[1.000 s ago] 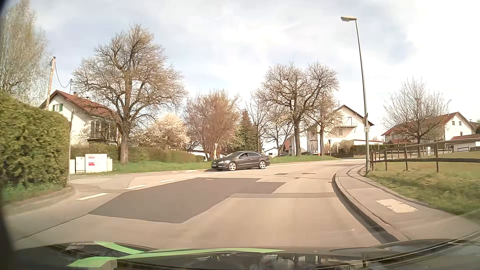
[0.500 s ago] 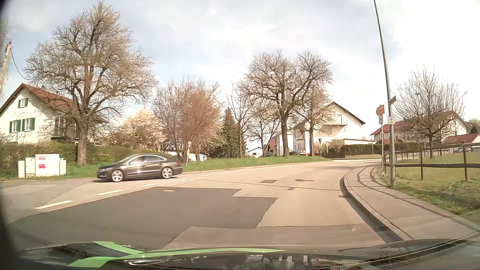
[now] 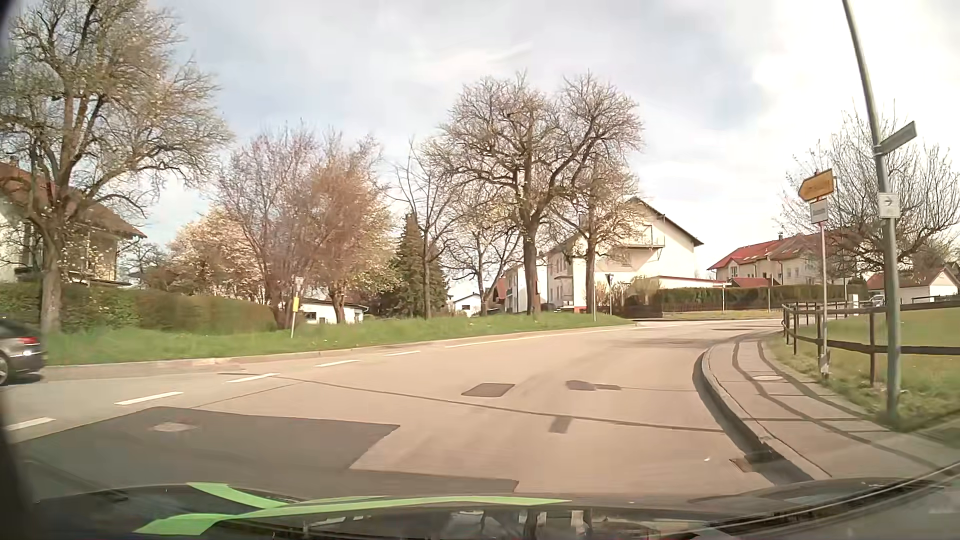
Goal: Follow the waypoints while adhering to traffic rules and regulations
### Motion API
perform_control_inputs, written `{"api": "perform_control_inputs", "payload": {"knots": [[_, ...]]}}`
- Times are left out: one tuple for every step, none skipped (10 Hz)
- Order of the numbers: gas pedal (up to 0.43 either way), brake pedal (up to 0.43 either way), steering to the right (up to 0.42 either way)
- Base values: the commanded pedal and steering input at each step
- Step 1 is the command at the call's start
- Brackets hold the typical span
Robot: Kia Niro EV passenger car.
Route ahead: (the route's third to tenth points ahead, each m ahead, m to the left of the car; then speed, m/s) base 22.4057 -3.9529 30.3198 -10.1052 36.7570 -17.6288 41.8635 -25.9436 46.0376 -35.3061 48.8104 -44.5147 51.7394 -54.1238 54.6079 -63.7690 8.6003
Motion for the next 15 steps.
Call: {"api": "perform_control_inputs", "payload": {"knots": [[0.059,0.0,0.09],[0.059,0.0,0.097],[0.059,0.0,0.1],[0.059,0.0,0.1],[0.059,0.0,0.1],[0.067,0.0,0.1],[0.079,0.0,0.1],[0.087,0.0,0.101],[0.087,0.0,0.101],[0.087,0.0,0.101],[0.087,0.0,0.102],[0.087,0.0,0.101],[0.087,0.0,0.101],[0.087,0.0,0.1],[0.087,0.0,0.1]]}}
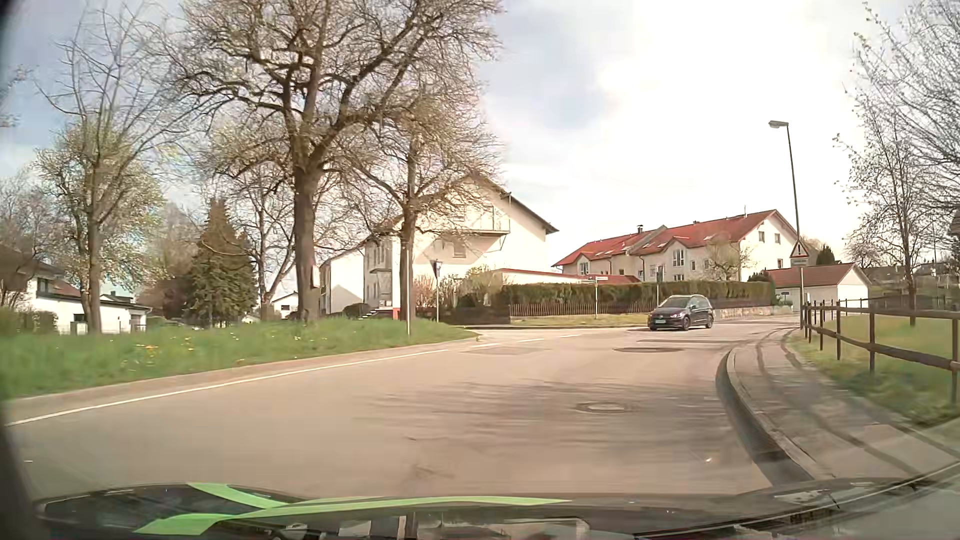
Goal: Follow the waypoints while adhering to traffic rules and regulations
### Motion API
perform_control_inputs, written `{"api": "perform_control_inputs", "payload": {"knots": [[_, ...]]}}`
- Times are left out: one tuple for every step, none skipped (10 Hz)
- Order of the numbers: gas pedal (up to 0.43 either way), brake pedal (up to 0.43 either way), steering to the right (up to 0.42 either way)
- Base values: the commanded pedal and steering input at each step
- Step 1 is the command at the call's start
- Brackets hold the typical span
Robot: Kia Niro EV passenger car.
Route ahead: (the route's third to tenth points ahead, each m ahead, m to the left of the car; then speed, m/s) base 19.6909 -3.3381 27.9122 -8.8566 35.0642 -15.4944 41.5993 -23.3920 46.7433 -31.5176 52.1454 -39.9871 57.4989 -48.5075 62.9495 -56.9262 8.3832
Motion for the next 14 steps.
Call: {"api": "perform_control_inputs", "payload": {"knots": [[0.098,0.0,0.1],[0.098,0.0,0.1],[0.098,0.0,0.1],[0.11,0.0,0.102],[0.11,0.0,0.104],[0.11,0.0,0.108],[0.11,0.0,0.111],[0.11,0.0,0.111],[0.11,0.0,0.112],[0.11,0.0,0.112],[0.11,0.0,0.111],[0.11,0.0,0.111],[0.11,0.0,0.111],[0.118,0.0,0.111]]}}
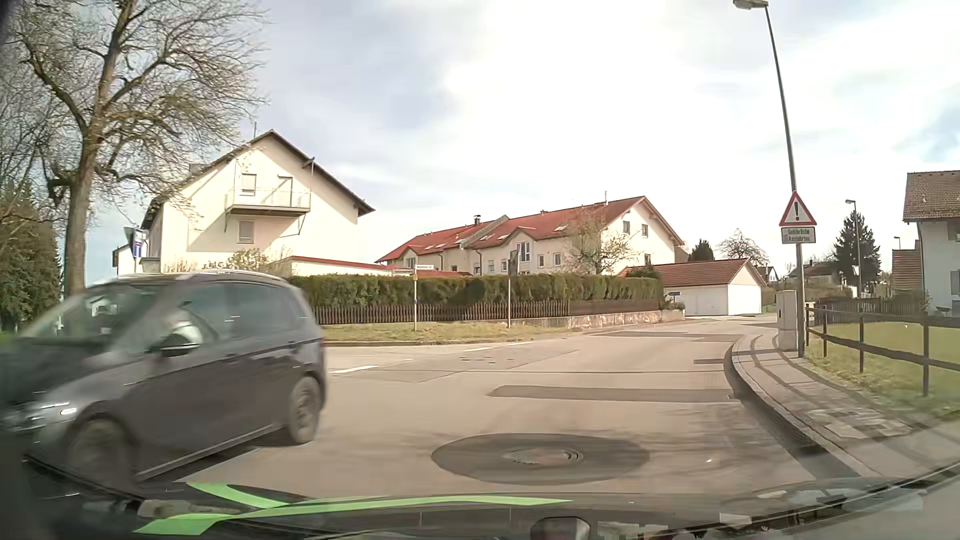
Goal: Follow the waypoints while adhering to traffic rules and regulations
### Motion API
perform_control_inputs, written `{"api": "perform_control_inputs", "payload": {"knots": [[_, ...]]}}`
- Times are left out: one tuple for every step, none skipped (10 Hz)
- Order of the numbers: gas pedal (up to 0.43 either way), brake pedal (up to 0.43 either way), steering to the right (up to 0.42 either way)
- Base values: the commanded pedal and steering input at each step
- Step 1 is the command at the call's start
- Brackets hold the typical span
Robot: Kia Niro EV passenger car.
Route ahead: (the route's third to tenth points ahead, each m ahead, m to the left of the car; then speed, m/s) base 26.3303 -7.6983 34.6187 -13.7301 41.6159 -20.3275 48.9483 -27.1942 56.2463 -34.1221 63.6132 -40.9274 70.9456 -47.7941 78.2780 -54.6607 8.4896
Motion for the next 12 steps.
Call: {"api": "perform_control_inputs", "payload": {"knots": [[0.118,0.0,0.111],[0.118,0.0,0.11],[0.118,0.0,0.11],[0.118,0.0,0.108],[0.13,0.0,0.105],[0.13,0.0,0.101],[0.13,0.0,0.095],[0.138,0.0,0.092],[0.138,0.0,0.092],[0.15,0.0,0.091],[0.15,0.0,0.091],[0.15,0.0,0.091]]}}
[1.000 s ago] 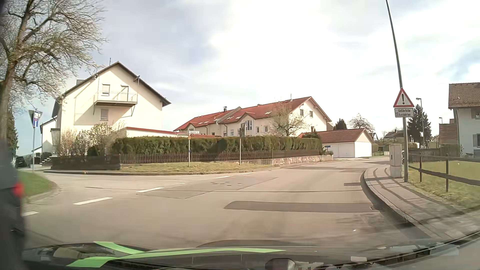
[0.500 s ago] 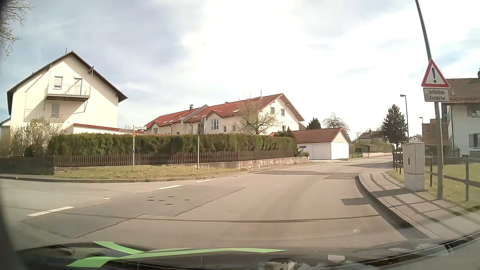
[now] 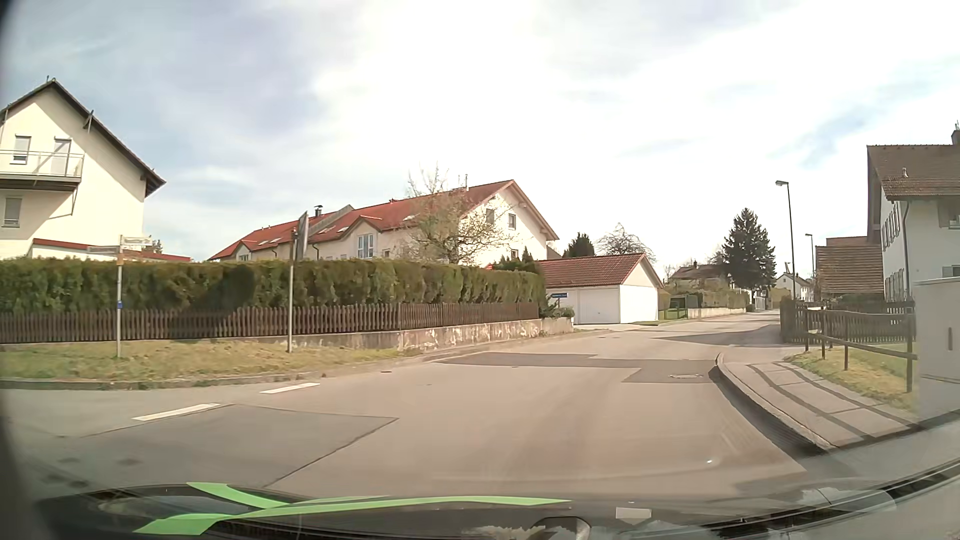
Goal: Follow the waypoints while adhering to traffic rules and regulations
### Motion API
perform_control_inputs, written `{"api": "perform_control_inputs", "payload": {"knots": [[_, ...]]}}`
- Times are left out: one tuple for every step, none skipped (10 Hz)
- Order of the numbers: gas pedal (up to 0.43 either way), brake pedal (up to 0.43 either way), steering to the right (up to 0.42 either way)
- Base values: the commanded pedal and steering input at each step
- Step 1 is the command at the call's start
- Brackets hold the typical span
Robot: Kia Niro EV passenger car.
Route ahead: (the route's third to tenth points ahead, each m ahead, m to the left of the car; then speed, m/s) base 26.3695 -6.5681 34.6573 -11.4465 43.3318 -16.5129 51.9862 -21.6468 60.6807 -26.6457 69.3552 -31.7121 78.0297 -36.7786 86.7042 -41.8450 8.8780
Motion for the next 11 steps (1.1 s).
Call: {"api": "perform_control_inputs", "payload": {"knots": [[0.157,0.0,0.092],[0.157,0.0,0.093],[0.157,0.0,0.093],[0.157,0.0,0.093],[0.157,0.0,0.093],[0.157,0.0,0.093],[0.157,0.0,0.094],[0.157,0.0,0.094],[0.157,0.0,0.095],[0.157,0.0,0.096],[0.15,0.0,0.096]]}}
